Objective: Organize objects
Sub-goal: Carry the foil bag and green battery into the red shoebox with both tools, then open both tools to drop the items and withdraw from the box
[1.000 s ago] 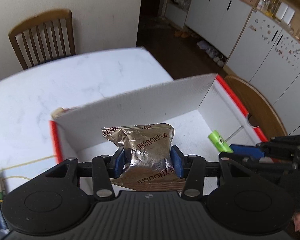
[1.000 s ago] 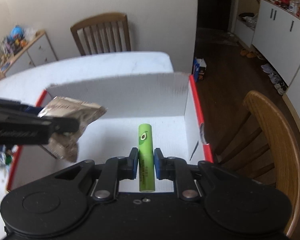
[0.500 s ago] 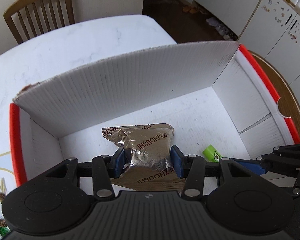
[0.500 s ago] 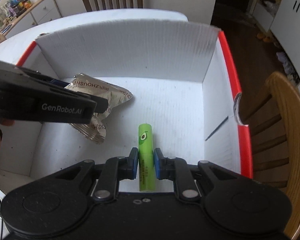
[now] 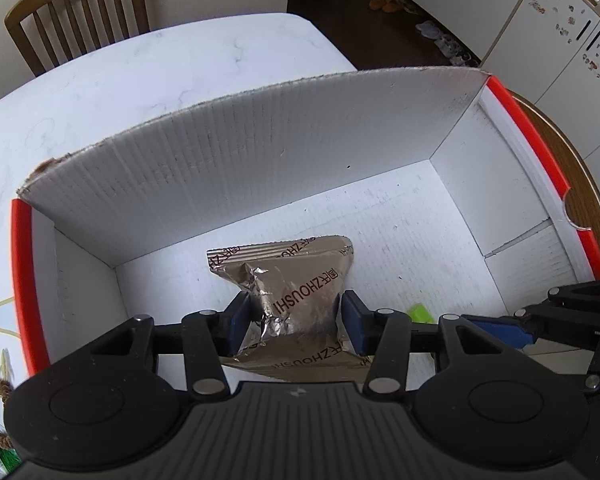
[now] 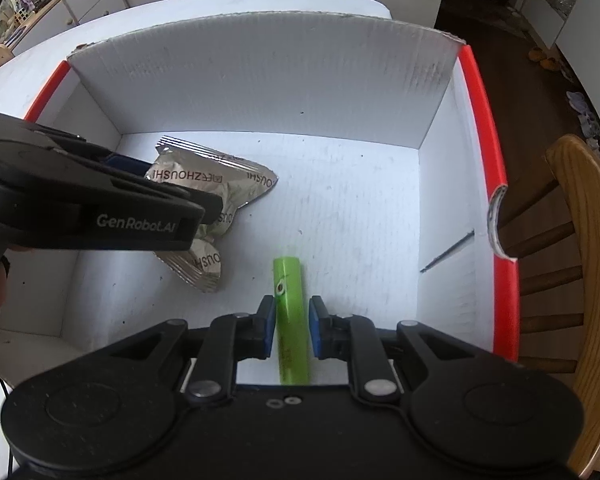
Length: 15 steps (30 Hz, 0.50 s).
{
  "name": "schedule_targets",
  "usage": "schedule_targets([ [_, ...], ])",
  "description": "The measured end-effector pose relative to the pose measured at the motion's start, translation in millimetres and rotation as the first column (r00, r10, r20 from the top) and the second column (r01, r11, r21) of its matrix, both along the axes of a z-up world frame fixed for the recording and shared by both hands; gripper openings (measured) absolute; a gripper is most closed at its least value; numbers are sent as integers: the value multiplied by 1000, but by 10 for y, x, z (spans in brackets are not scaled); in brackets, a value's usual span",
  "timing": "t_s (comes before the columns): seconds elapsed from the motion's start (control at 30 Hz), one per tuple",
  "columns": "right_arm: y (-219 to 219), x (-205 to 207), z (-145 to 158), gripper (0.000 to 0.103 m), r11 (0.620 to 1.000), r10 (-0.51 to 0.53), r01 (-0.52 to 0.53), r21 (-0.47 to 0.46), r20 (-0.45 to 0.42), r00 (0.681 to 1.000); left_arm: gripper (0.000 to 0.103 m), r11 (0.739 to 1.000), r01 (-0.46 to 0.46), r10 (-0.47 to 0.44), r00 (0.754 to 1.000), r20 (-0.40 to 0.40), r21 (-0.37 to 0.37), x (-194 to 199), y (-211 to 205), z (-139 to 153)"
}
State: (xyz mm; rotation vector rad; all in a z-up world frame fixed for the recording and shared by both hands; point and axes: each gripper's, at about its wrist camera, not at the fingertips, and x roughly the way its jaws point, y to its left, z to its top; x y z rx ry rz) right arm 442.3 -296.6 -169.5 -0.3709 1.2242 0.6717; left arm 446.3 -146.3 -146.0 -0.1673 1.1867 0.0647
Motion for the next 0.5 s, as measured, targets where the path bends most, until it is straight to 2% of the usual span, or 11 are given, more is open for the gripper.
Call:
schedule_targets([
  [0.1, -30, -16, 55, 21, 1000, 6, -6, 10, 7, 1000, 55, 1000, 2, -2, 1000, 23, 2, -41, 16, 77],
  [0.5, -85, -144, 374, 24, 996, 21, -26, 87, 58, 998, 55, 999, 6, 0, 990, 142, -45, -377, 76, 537],
])
